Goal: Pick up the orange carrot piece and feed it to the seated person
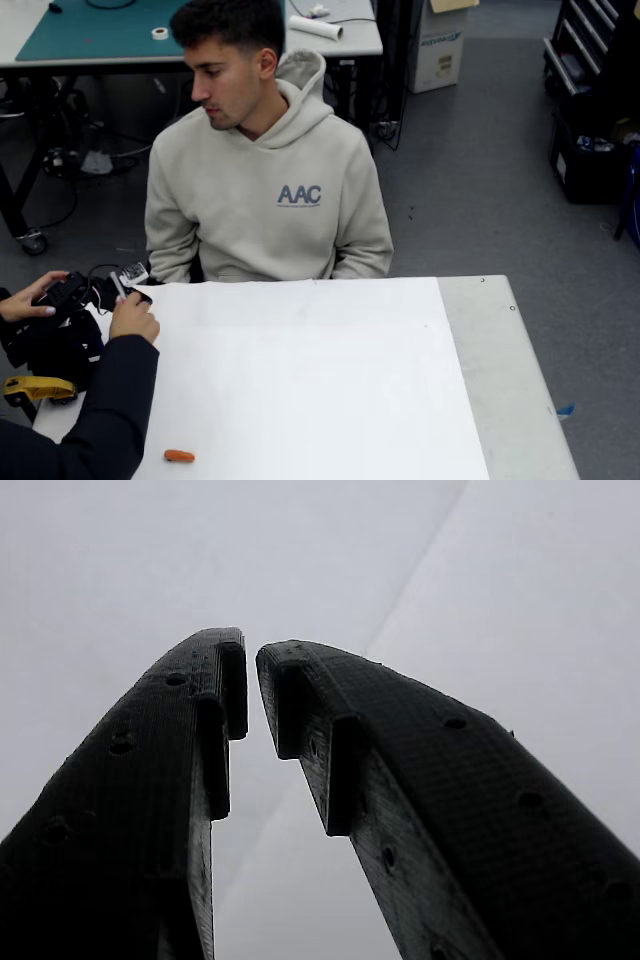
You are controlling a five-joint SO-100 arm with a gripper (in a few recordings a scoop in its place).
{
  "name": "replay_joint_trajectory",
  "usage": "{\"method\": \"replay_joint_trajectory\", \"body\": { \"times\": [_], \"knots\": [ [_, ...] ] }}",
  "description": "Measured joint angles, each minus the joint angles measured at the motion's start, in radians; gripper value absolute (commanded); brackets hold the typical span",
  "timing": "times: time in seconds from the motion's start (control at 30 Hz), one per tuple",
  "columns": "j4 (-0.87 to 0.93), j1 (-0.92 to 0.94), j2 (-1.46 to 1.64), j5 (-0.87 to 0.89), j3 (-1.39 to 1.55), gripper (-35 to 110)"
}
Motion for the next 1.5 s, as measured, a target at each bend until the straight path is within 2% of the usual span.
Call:
{"method": "replay_joint_trajectory", "body": {
  "times": [1.5],
  "knots": [
    [0.0, 0.005, -0.028, -0.002, 0.0, -3]
  ]
}}
